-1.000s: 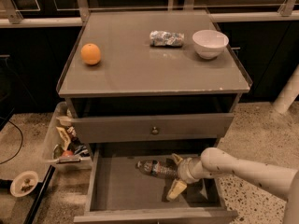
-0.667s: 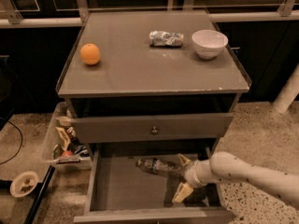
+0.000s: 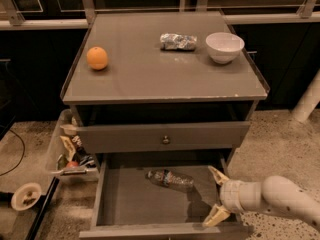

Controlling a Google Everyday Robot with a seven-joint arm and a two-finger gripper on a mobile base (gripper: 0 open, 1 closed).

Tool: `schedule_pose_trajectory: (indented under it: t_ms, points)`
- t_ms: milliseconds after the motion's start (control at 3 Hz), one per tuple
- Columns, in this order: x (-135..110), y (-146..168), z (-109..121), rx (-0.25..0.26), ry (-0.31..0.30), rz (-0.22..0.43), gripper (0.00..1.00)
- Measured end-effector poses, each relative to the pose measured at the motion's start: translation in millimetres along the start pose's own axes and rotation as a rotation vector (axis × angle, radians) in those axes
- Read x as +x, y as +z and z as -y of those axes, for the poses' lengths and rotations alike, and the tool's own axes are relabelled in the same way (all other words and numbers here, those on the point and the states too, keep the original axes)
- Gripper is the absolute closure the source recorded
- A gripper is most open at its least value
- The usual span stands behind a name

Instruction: Place water bottle into middle drawer

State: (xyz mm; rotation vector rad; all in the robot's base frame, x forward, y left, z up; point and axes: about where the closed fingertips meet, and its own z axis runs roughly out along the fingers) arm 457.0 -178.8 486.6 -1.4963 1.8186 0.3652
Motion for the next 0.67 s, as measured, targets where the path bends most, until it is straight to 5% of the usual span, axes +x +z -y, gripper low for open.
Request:
schedule_pose_trajectory:
  t_ms: [667]
  points:
    - [-29.1, -93.6, 14.5, 0.173, -0.065, -0.084, 0.00]
